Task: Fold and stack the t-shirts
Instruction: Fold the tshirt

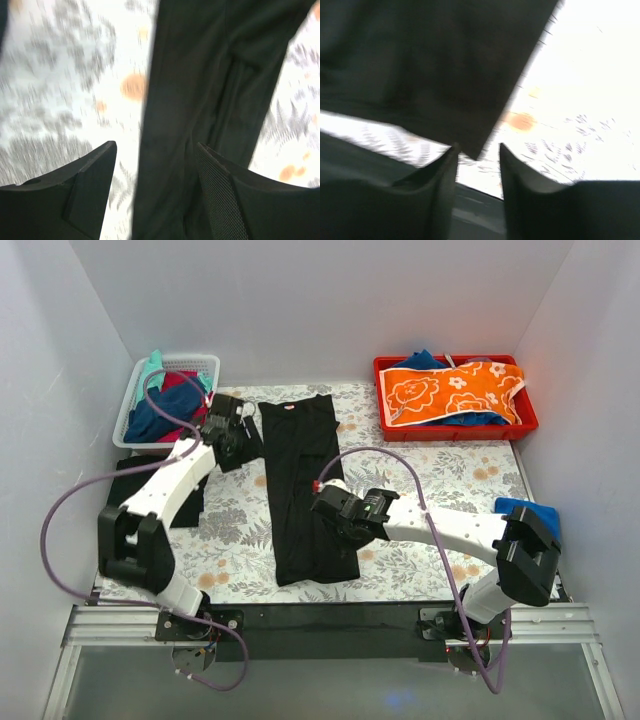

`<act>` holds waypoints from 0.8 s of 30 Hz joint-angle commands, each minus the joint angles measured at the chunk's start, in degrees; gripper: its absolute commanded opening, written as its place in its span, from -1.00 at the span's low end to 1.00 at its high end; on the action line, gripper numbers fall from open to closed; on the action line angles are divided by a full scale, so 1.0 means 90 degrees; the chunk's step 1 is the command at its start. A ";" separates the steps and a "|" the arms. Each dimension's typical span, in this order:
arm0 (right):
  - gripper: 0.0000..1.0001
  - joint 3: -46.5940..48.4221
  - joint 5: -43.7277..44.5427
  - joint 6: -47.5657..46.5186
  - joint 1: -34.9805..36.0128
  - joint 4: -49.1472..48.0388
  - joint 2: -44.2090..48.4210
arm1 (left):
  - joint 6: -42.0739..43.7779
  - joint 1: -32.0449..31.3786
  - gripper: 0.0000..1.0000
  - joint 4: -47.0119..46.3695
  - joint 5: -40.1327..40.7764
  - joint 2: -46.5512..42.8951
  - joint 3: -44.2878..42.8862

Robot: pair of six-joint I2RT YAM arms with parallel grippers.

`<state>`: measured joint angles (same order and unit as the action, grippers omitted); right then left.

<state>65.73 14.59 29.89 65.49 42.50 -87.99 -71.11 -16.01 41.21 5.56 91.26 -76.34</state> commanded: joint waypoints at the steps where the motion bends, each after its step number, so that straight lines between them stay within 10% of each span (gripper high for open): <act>1: 0.00 -0.0622 0.0147 0.0351 -0.0489 0.0122 0.0342 | -0.0779 -0.0407 0.27 0.0429 -0.0831 -0.1545 0.1077; 9: 0.21 -0.1492 -0.1129 0.0195 -0.1466 -0.0863 0.0987 | -0.2243 -0.1042 0.27 0.0558 -0.1409 -0.3030 0.3245; 24: 0.04 -0.2284 -0.2705 0.0341 -0.1721 -0.2222 0.1055 | -0.4002 -0.2692 -0.34 0.1075 -0.0951 -0.3305 0.4087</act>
<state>46.65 -6.59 31.81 50.19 25.39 -79.11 -101.36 -37.17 48.03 -4.67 62.76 -40.36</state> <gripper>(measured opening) 0.524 0.334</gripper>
